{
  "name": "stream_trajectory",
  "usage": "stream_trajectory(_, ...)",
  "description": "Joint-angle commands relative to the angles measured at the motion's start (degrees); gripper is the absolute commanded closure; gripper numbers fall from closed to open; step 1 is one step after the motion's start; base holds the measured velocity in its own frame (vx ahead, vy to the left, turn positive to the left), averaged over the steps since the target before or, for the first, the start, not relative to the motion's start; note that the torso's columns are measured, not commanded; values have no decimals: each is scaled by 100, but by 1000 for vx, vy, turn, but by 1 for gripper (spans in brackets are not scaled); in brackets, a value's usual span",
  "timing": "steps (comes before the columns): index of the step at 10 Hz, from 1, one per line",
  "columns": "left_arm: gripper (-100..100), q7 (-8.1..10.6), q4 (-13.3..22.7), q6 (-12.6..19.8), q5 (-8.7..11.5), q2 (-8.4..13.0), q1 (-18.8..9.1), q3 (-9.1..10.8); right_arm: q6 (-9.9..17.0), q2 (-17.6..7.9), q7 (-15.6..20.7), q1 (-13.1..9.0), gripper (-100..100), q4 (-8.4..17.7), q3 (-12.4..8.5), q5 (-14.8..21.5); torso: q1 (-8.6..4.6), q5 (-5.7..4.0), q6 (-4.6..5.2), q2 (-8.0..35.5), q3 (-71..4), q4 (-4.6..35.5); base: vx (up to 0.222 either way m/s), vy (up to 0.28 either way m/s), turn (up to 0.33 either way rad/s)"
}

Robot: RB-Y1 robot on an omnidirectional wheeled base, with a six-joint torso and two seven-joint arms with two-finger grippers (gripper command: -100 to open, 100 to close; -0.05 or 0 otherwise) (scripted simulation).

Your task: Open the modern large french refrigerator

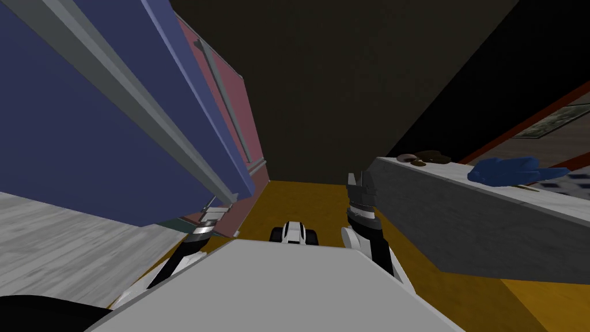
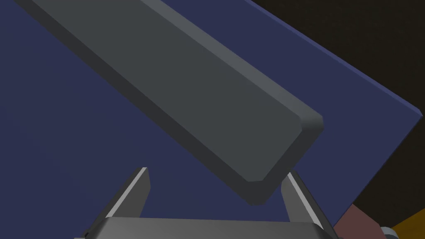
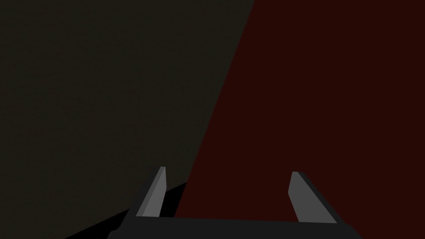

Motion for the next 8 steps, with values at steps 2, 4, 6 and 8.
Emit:
stream_trajectory(2, -100, 261, -181, 54, 165, 346, 154, 142, 0, -1, 0, 0, 0, 0, -1, 0, 18, -4, 5, 24, 12, 14, 36, -45, 13)
stream_trajectory(4, -100, 384, -283, 96, 248, 518, 248, 208, 0, -1, 0, 0, 0, 0, -1, 0, -7, -27, -15, 63, 31, 32, 24, -45, 6)
stream_trajectory(6, 0, 372, -163, 139, 207, 462, 250, 134, 0, -1, 0, 0, 0, 0, -1, 0, -18, -25, -20, 86, 47, 34, 16, -6, 3)
stream_trajectory(8, 0, 365, -137, 176, 200, 451, 267, 111, 0, -1, 0, -1, 0, 0, -1, 0, -1, -8, -15, 62, 35, 20, 0, 0, 0)
